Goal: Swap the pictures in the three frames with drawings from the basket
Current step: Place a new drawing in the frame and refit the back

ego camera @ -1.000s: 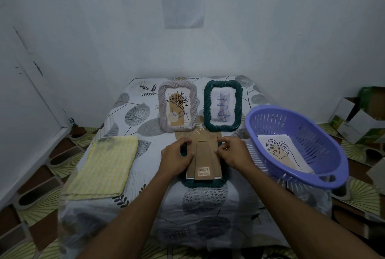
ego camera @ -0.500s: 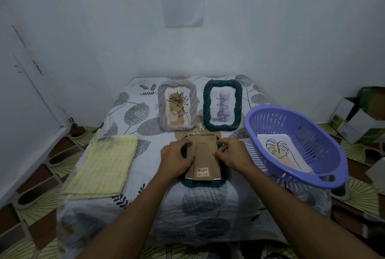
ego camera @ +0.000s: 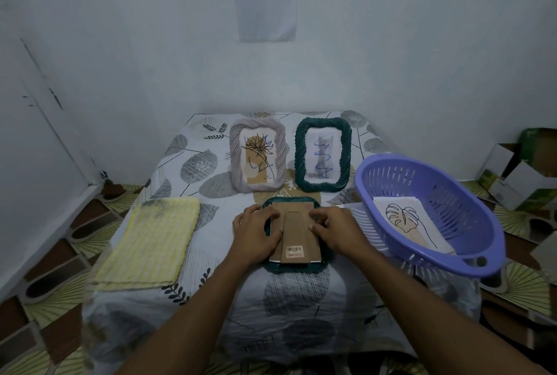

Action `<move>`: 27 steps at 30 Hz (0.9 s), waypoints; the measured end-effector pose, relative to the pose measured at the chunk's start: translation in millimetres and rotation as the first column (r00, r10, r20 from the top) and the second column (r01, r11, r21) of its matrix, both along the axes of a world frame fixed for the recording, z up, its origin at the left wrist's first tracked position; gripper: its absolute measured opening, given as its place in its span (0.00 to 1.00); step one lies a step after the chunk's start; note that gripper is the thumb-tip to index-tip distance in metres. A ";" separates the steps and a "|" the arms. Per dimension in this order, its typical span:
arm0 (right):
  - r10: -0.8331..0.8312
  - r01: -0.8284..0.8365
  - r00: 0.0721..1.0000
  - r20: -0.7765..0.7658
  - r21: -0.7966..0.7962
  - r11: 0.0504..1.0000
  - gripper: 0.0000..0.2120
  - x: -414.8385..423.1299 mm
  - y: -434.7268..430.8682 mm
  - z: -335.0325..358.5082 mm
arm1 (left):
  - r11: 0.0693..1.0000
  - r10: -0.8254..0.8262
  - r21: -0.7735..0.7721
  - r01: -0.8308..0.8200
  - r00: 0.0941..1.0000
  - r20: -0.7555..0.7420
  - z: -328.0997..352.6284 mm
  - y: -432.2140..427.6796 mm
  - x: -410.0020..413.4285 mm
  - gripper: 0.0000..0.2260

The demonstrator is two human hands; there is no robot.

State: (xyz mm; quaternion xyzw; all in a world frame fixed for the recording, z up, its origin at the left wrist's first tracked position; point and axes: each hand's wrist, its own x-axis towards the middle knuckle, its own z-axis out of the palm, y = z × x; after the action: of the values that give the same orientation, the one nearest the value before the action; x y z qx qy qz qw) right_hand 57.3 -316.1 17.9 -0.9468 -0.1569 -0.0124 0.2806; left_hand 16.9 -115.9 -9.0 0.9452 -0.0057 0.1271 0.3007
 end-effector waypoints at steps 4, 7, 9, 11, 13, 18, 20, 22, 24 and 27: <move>0.010 -0.010 1.000 0.013 -0.026 1.000 0.17 1.9 0.2 0.8 | 1.000 0.000 -0.016 0.000 1.000 0.000 4.5 -1.6 0.5 0.16; 0.013 -0.013 1.000 0.017 -0.021 1.000 0.17 2.4 -0.2 0.5 | 1.000 -0.002 -0.013 0.003 1.000 0.024 7.1 -1.7 0.1 0.16; 0.017 -0.017 0.999 0.031 -0.009 1.000 0.18 2.3 -0.1 1.0 | 1.000 -0.002 -0.019 0.003 0.999 0.044 8.3 -0.7 0.2 0.16; 0.019 -0.020 0.999 0.049 0.007 1.000 0.18 2.4 0.3 2.4 | 1.000 -0.003 -0.014 0.004 0.999 0.049 9.6 0.7 1.0 0.16; 0.020 -0.021 0.998 0.060 0.021 1.000 0.18 2.5 0.8 3.3 | 1.000 -0.005 -0.003 0.005 0.999 0.048 10.6 1.9 1.2 0.16; 0.028 -0.029 0.997 0.073 0.010 1.000 0.18 -0.4 1.8 -0.8 | 1.000 -0.004 0.011 0.004 0.999 0.038 6.1 3.5 -2.3 0.16; 0.028 -0.028 0.997 0.075 0.001 1.000 0.17 -1.1 1.5 -1.8 | 1.000 -0.008 0.002 0.008 0.999 0.034 4.7 3.2 -3.0 0.16; 0.035 -0.034 0.997 0.071 -0.009 0.999 0.17 -1.1 0.2 -2.2 | 1.000 -0.011 0.001 0.011 0.999 0.033 4.4 2.7 -2.9 0.16; 0.051 -0.050 0.996 0.071 -0.025 0.998 0.17 -1.3 -1.5 -2.4 | 1.000 -0.015 0.003 0.015 0.999 0.035 3.7 2.3 -2.6 0.16; 0.074 -0.071 0.994 0.085 -0.039 0.997 0.16 -1.4 -2.9 -3.1 | 1.000 -0.010 0.009 0.010 0.999 0.044 1.2 2.4 -3.5 0.16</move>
State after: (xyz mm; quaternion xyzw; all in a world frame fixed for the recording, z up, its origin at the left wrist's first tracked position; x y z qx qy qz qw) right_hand 55.9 -318.9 14.9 -0.9440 -0.2035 -0.0404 0.2566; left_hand 13.4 -113.5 -7.7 0.9435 -0.0175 0.1464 0.2967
